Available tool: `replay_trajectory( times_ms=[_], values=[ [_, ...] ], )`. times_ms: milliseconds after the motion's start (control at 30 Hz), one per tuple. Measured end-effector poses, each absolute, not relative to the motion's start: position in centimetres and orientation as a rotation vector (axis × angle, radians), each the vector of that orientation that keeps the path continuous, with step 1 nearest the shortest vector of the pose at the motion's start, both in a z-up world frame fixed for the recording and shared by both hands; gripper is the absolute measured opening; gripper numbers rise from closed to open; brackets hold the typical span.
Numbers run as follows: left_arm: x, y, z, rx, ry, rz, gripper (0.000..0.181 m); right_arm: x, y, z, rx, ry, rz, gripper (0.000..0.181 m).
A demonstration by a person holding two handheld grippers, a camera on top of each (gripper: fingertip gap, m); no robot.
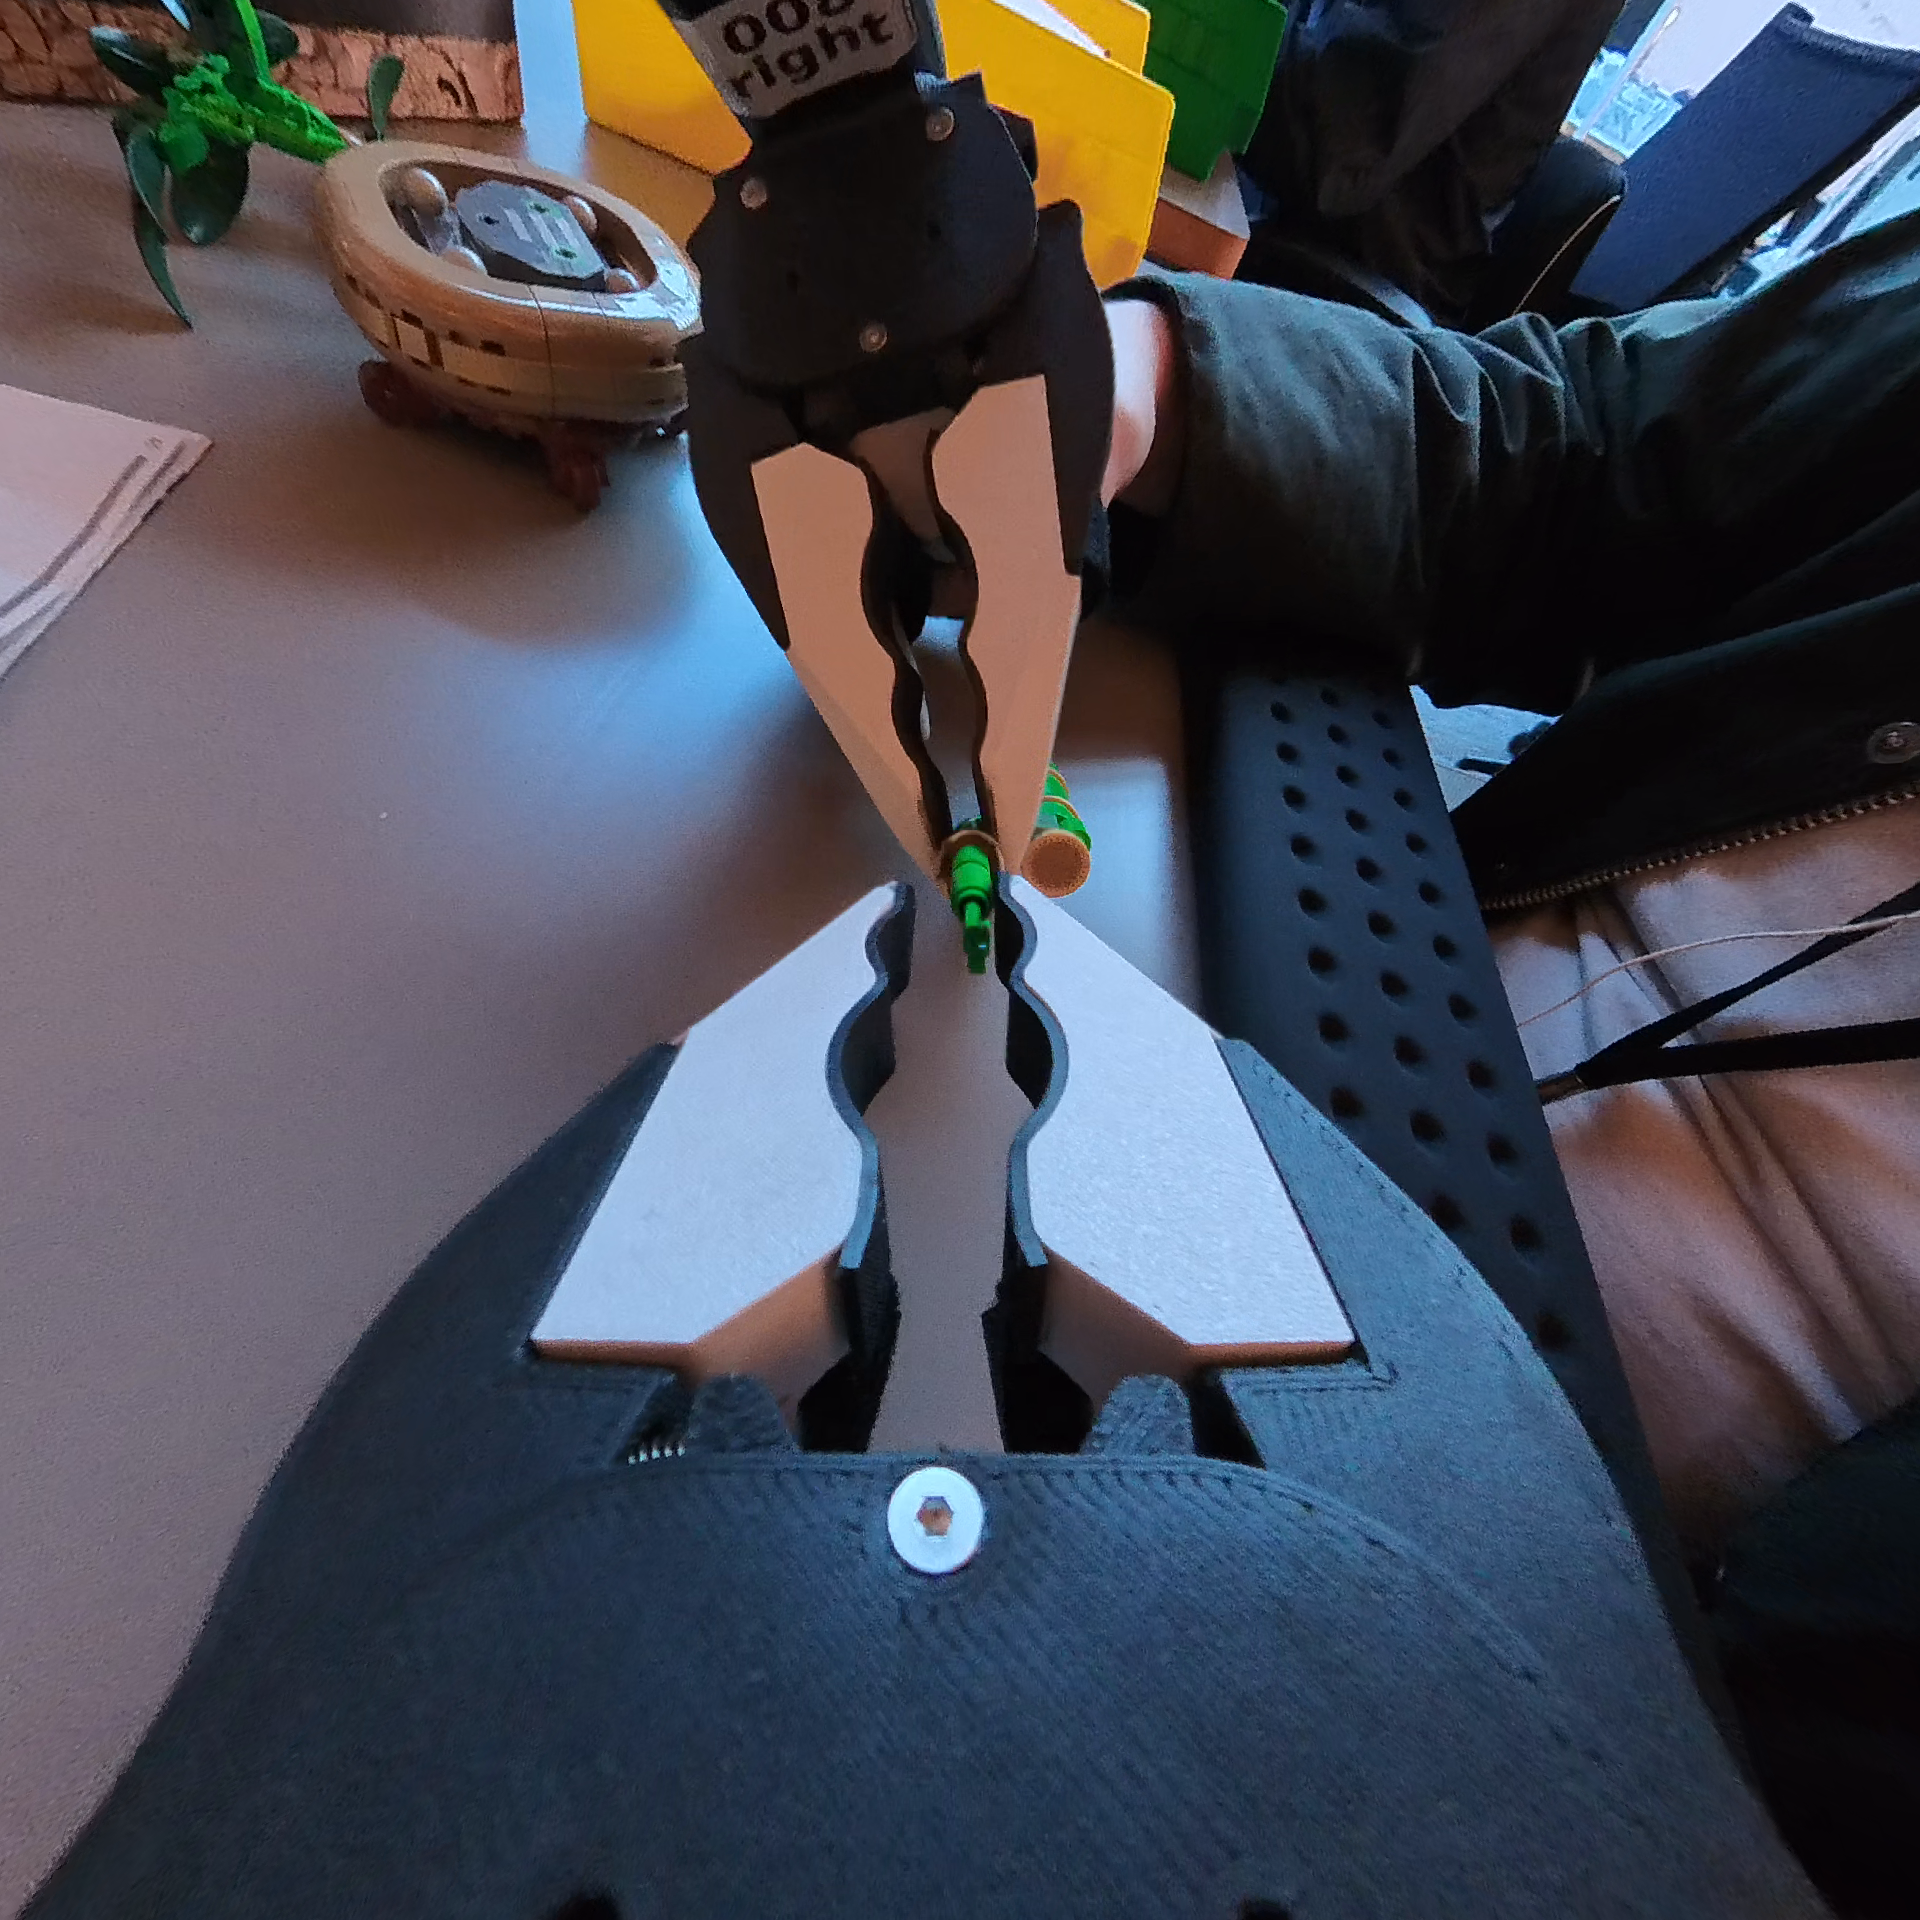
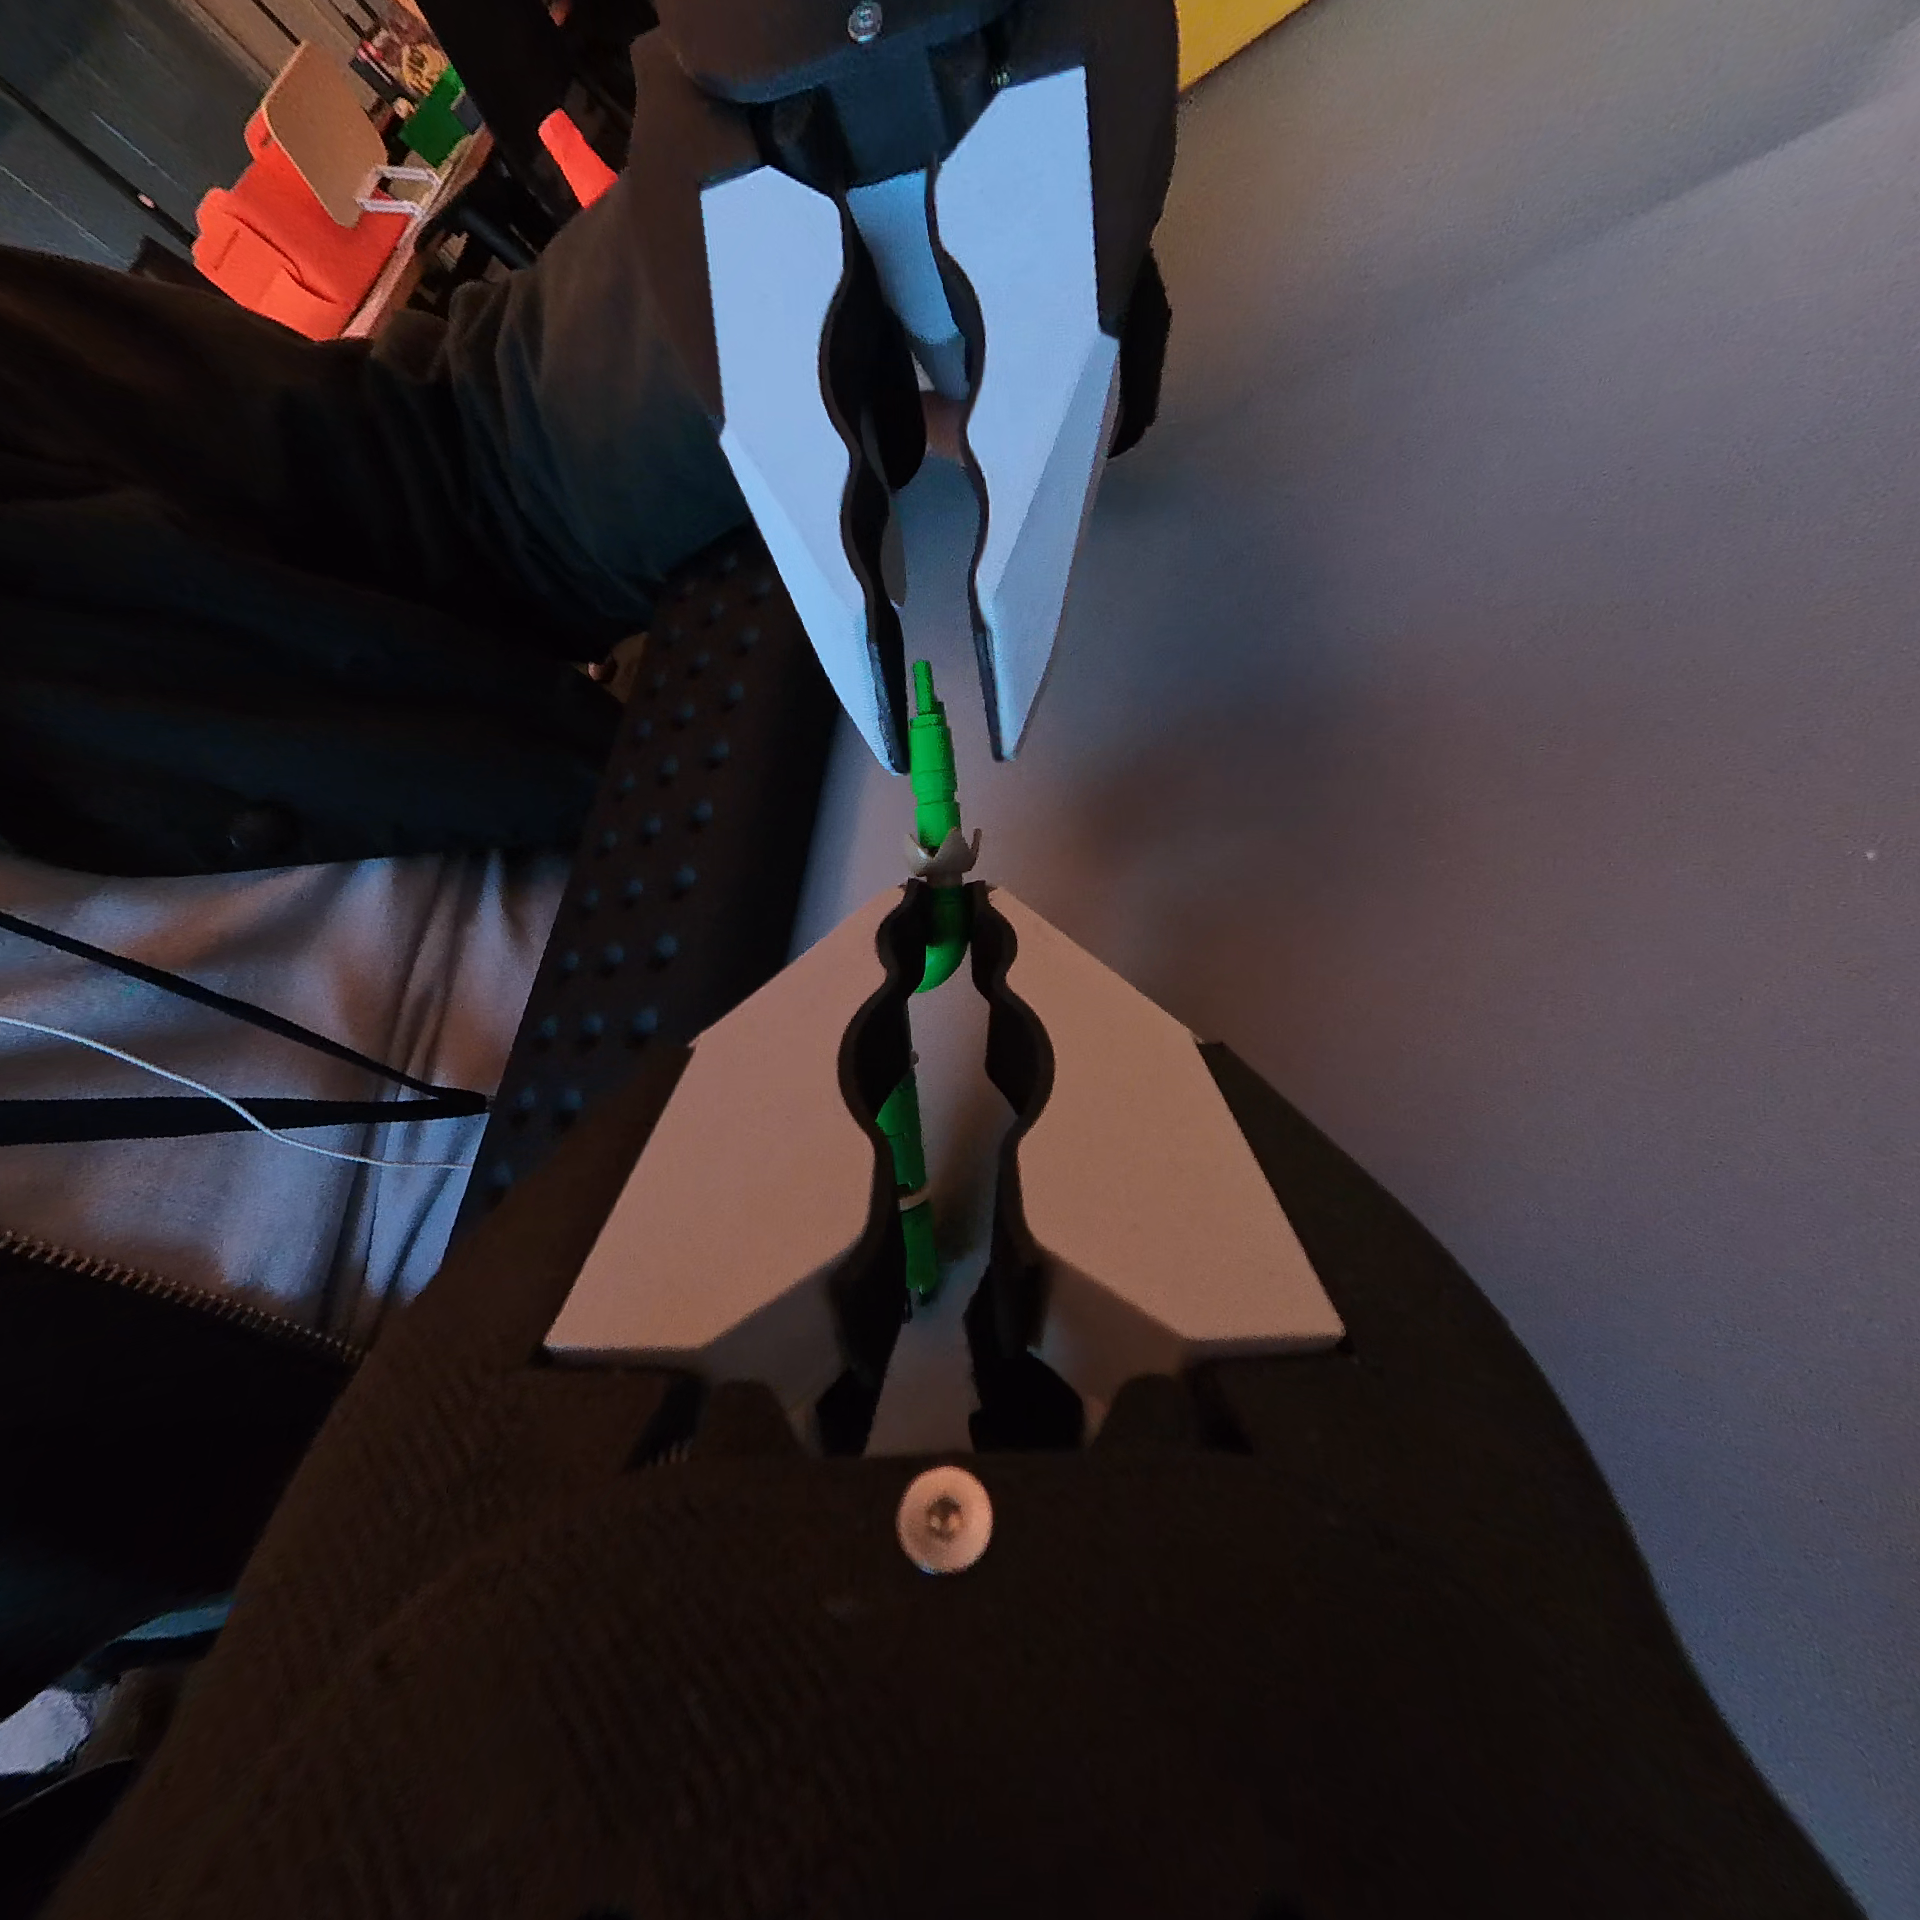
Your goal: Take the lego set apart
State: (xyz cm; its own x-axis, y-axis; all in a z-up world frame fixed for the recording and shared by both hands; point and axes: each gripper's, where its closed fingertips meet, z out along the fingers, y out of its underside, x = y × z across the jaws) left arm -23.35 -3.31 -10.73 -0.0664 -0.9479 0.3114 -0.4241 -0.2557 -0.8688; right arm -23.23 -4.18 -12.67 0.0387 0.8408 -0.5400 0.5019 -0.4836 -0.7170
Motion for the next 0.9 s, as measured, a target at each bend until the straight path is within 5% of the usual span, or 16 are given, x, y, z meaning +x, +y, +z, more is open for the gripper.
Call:
replay_trajectory(
  times_ms=[900],
  values=[
    [-23.8,-4.5,-13.4,-1.78,1.617,-1.251,0.006,-23.3,-4.7,-14.6,-2.064,-1.419,1.435,0.007]
  ],
)
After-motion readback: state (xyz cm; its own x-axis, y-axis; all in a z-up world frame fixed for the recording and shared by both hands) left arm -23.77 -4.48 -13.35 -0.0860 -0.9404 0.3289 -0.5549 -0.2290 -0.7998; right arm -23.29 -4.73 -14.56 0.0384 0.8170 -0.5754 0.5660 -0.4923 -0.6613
